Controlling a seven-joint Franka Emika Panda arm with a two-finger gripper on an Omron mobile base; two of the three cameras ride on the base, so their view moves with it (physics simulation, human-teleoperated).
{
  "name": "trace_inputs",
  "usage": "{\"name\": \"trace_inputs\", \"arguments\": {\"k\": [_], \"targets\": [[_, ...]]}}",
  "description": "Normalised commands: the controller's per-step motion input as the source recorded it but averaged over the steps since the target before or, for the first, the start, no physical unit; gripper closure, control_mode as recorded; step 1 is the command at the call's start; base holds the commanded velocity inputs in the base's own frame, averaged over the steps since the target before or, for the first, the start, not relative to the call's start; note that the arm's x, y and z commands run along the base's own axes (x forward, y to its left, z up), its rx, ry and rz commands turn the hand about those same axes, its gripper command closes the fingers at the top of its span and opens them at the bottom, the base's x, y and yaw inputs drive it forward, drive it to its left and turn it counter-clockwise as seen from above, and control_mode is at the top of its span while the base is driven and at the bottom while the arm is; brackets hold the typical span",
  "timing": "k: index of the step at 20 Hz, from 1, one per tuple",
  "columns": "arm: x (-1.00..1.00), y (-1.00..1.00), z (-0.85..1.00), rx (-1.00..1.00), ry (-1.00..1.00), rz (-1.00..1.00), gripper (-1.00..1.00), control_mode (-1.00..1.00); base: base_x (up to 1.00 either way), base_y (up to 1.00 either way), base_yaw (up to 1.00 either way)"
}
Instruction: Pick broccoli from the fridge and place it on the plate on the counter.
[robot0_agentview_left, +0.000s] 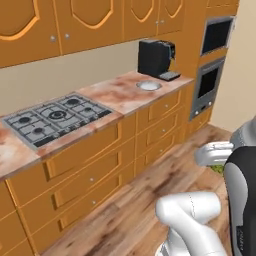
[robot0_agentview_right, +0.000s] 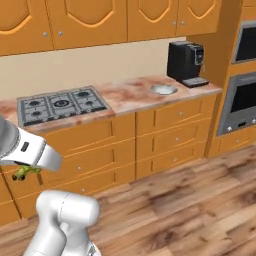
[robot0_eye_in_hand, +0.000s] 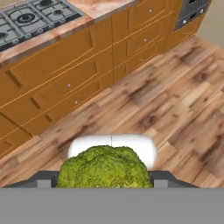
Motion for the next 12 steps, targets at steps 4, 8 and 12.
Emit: {"name": "trace_inputs", "arguments": {"k": [4,8,12], "targets": [[0.0,0.0,0.0,0.0,0.0,0.0,1.0,1.0,1.0,-0.24,0.5],[0.0,0.0,0.0,0.0,0.0,0.0,1.0,1.0,1.0,-0.14,0.56],[0.0,0.0,0.0,0.0,0.0,0.0,1.0,1.0,1.0,-0.14,0.58]]}}
